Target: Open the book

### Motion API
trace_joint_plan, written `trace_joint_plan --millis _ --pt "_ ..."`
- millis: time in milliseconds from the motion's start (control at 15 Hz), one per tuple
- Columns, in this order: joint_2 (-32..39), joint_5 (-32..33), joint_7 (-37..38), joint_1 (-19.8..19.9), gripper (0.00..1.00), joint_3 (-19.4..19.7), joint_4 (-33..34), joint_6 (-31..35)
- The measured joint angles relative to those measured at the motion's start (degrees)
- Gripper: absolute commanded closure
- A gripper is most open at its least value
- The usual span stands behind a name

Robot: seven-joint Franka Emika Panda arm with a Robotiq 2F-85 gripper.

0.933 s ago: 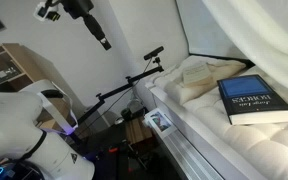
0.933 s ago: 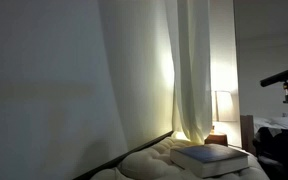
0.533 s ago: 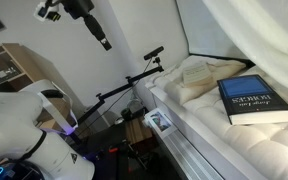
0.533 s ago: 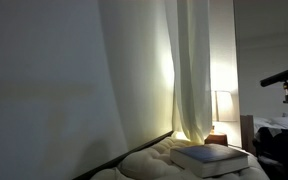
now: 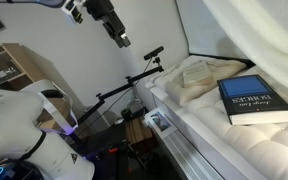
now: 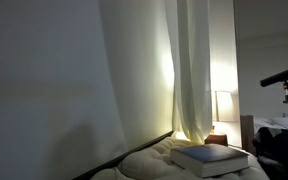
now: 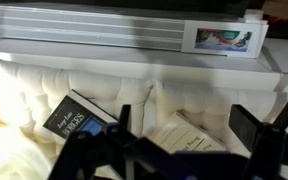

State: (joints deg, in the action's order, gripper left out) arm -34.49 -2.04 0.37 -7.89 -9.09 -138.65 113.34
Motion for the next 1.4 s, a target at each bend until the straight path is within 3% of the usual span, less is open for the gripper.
trace_joint_plan --millis 467,800,1133,1400 --pt "14.6 17.7 0.0 2.1 0.0 -2.5 10.5 1.4" --pt "23.5 19.9 -0.1 2.1 0.0 -2.4 16.2 0.2" --pt "24.4 20.2 -0.1 2.0 0.0 -2.3 17.2 -0.1" --pt "26.3 28.2 1.5 2.3 0.0 -1.9 17.2 0.0"
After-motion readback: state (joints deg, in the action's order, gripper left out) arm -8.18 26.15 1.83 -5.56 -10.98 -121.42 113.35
